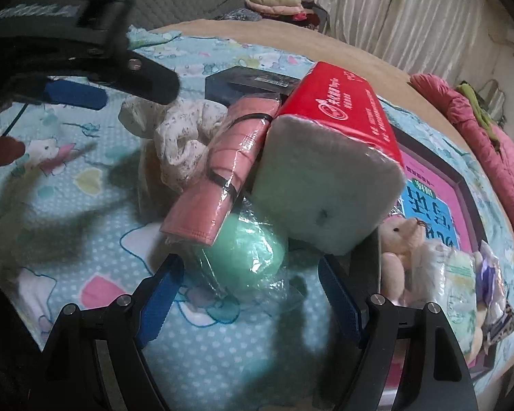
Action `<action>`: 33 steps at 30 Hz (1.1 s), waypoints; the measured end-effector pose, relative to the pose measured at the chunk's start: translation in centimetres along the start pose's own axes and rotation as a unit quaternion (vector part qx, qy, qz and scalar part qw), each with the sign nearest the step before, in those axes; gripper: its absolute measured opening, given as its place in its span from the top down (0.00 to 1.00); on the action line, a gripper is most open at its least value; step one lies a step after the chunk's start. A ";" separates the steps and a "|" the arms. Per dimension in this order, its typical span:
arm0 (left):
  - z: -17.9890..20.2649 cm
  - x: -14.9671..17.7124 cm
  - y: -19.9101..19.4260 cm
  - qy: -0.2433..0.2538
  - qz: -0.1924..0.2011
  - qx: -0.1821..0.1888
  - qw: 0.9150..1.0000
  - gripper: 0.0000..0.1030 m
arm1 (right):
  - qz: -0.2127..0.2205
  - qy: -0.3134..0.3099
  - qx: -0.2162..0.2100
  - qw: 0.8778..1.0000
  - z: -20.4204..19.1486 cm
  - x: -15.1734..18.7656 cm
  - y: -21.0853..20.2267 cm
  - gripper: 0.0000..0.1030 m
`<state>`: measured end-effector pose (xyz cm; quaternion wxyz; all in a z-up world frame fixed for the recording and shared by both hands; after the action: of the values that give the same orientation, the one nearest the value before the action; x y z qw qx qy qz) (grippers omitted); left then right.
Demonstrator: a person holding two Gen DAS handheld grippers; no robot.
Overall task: Organize soft objects
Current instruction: 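Close the left tool on the white scrunchie while the right tool grips the bagged green ball, then lift the scrunchie with the left tool while the right tool lifts the green ball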
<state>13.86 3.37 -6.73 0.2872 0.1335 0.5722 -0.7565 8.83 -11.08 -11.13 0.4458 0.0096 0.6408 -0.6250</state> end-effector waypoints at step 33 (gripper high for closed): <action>-2.1 1.4 -0.6 -0.013 -0.005 0.079 0.997 0.93 | 0.031 0.068 -0.118 0.990 2.6 0.0 -2.5 0.48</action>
<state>12.13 5.07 -7.63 0.2789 0.1431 0.5075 -0.8026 8.82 -13.76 -8.70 0.4182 0.0197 0.7381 -0.5291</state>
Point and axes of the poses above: each gripper's, at about its wrist camera, not at the fingertips, and y roughly the way its jaws point, z to its right, x to its underside, the point moved 3 cm from there along y, roughly the way its jaws point, and after that the axes turned 4 degrees about -y, right-handed, at the moved point
